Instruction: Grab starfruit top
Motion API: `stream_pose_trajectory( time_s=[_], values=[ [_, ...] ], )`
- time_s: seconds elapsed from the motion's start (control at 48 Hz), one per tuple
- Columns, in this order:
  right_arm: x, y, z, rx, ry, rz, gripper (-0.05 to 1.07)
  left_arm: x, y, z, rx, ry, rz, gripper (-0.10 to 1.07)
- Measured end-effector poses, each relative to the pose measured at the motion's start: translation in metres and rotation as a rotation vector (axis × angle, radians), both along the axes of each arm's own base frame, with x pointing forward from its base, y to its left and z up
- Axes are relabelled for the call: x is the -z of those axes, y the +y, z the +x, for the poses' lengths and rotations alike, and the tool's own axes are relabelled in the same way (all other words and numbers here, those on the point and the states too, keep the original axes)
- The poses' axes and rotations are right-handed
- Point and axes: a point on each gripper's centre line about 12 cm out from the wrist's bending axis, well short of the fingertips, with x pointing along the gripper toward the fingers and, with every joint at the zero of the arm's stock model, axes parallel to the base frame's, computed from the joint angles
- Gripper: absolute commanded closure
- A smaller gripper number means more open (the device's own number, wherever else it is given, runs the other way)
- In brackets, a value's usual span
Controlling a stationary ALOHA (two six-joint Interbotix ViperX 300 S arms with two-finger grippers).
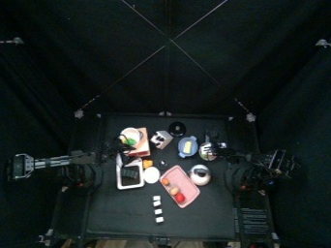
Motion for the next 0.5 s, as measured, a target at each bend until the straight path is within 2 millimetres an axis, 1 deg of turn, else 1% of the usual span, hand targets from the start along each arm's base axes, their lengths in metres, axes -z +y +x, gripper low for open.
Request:
stream_pose_trajectory(
  time_s=[0.312, 0.396, 0.5],
  values=[
    [0.0003, 0.0, 0.0002, -0.002, 0.001, 0.0, 0.09, -0.0001, 0.0003, 0.0, -0.001, -0.001, 0.0, 0.07],
    [0.0005, -0.0001, 0.0007, -0.005, -0.002, -0.001, 0.13, 0.0, 0.0004, -0.0001, -0.002, 0.0, 0.0, 0.07],
    [0.0005, -0.0005, 0.002, -0.014, -0.01, -0.003, 0.21, 0.0004, 0.0002, -0.0003, -0.001, 0.0, 0.0, 0.07]
  ],
)
